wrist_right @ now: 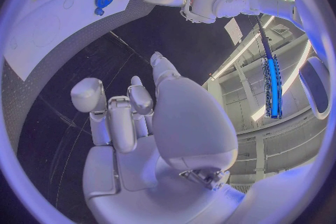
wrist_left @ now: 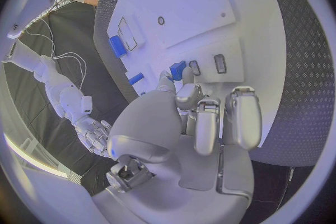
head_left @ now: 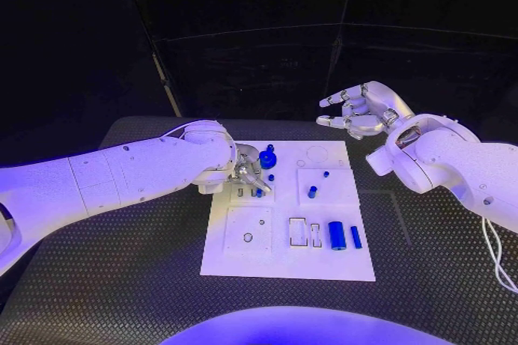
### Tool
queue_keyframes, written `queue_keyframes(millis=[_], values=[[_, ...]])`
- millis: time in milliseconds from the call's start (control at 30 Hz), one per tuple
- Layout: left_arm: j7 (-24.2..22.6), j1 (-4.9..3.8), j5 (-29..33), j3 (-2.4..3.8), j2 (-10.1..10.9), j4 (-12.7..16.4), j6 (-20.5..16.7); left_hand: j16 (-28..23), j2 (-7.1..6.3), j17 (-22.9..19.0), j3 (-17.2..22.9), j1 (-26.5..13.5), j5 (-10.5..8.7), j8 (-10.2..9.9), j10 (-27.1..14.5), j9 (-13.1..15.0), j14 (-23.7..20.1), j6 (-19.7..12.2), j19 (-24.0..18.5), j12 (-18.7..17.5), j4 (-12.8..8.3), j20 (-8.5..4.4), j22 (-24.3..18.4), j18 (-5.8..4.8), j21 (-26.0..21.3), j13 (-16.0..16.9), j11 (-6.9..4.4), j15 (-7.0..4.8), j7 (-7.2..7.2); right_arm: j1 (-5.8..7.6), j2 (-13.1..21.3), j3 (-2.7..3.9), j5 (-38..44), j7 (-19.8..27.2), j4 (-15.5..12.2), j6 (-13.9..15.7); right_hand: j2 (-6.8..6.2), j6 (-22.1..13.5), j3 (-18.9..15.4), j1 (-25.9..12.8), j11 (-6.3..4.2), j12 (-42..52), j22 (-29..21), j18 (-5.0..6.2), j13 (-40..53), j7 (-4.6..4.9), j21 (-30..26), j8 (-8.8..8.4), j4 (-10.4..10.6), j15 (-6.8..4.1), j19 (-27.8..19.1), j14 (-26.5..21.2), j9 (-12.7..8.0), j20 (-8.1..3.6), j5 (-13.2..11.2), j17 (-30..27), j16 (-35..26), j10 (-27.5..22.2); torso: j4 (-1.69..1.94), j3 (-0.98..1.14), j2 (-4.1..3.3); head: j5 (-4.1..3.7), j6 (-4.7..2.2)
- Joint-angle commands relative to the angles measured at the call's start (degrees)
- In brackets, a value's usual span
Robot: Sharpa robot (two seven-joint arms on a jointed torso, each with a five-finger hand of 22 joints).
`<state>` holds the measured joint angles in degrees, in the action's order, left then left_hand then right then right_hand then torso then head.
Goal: Assemble the parts on the task board
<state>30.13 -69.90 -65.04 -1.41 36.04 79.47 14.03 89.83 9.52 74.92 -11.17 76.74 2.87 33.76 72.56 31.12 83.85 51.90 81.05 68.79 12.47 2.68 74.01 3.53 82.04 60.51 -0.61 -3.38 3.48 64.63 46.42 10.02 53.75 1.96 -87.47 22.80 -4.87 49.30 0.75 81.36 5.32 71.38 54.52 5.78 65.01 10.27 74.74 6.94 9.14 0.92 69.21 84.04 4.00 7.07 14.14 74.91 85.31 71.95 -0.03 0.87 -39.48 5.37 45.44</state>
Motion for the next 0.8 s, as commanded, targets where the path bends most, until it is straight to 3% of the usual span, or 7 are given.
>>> queue_keyframes(millis=[33,300,500,667,800], values=[[0.04,-0.08,1.76,0.02,-0.12,-0.08,0.80,0.17,-0.01,15.08,0.56,0.65,-0.11,0.26,-0.39,0.09,6.15,-0.50,-0.43,-0.16,-0.07,-0.08,-0.08,-0.10,-0.29,-0.06,0.14,-0.43,0.07,0.13,-0.18,0.06,0.10,0.28,0.04,-1.26,0.09,0.11,0.02,0.46,-0.18,-0.32,-0.05,1.11,-0.07,-0.10,-0.20,0.23,-0.32,-0.13,-0.46,3.11,-0.03,0.00,0.33,3.00,-0.34,-0.23,0.03,0.01,0.01,-0.10,0.01],[-0.06,-0.08,2.83,0.02,0.01,-0.05,-0.16,0.17,1.16,15.08,3.44,3.91,-0.09,0.09,-0.39,0.31,6.15,-0.74,-0.49,-0.37,-1.50,-0.19,-0.07,-0.08,-0.37,-0.15,-0.21,-0.62,-0.31,0.13,-0.29,0.06,0.10,0.34,0.34,-1.46,0.17,0.11,0.03,0.52,-0.19,-0.30,-0.05,1.11,-0.06,-0.10,-0.21,0.26,-0.37,-0.14,-0.46,3.12,-0.04,-0.01,0.43,3.02,-0.33,-0.20,0.03,0.00,0.02,-0.14,0.00],[-0.24,-0.08,3.92,0.02,0.41,0.35,-2.29,0.17,1.78,15.08,7.81,8.94,-0.03,-0.20,-0.19,0.48,6.15,-1.22,-0.38,-0.46,-4.41,-0.52,0.20,-0.11,-0.29,0.11,-0.68,-1.02,-0.76,0.13,-0.41,0.06,0.10,0.37,0.64,-1.52,0.17,0.11,0.03,0.52,-0.19,-0.30,-0.05,1.11,-0.06,-0.10,-0.21,0.26,-0.37,-0.14,-0.46,3.12,-0.04,-0.01,0.43,3.02,-0.33,-0.20,0.09,-0.01,-0.01,-0.14,0.04],[-0.42,-0.06,5.17,0.02,1.08,1.06,-4.71,0.17,0.75,15.08,11.04,10.05,-0.10,-0.26,0.16,0.77,6.15,-1.32,-0.23,-0.59,-5.00,-0.64,0.51,-0.18,-0.19,0.19,-0.53,-0.95,-0.56,0.13,-0.45,0.06,0.10,0.39,0.90,-1.57,0.26,0.14,0.05,0.55,-0.20,-0.31,-0.12,1.12,-0.08,-0.11,-0.25,0.31,-0.40,-0.15,-0.49,3.12,-0.03,-0.02,0.52,2.99,-0.36,-0.19,0.15,0.05,0.06,-0.03,0.09],[-0.54,-0.04,5.88,0.01,2.08,2.24,-7.38,0.17,-1.05,15.08,14.61,10.01,-0.12,-0.24,0.65,1.13,6.15,-1.24,-0.05,-0.55,-4.88,-0.62,0.85,-0.24,-0.07,0.37,-0.54,-0.96,-0.57,0.13,-0.35,0.06,0.10,0.35,1.13,-1.61,0.26,0.14,0.05,0.55,-0.20,-0.31,-0.12,1.12,-0.08,-0.11,-0.25,0.31,-0.40,-0.15,-0.49,3.12,-0.03,-0.02,0.52,2.99,-0.36,-0.19,0.14,0.02,0.03,0.04,0.07]])
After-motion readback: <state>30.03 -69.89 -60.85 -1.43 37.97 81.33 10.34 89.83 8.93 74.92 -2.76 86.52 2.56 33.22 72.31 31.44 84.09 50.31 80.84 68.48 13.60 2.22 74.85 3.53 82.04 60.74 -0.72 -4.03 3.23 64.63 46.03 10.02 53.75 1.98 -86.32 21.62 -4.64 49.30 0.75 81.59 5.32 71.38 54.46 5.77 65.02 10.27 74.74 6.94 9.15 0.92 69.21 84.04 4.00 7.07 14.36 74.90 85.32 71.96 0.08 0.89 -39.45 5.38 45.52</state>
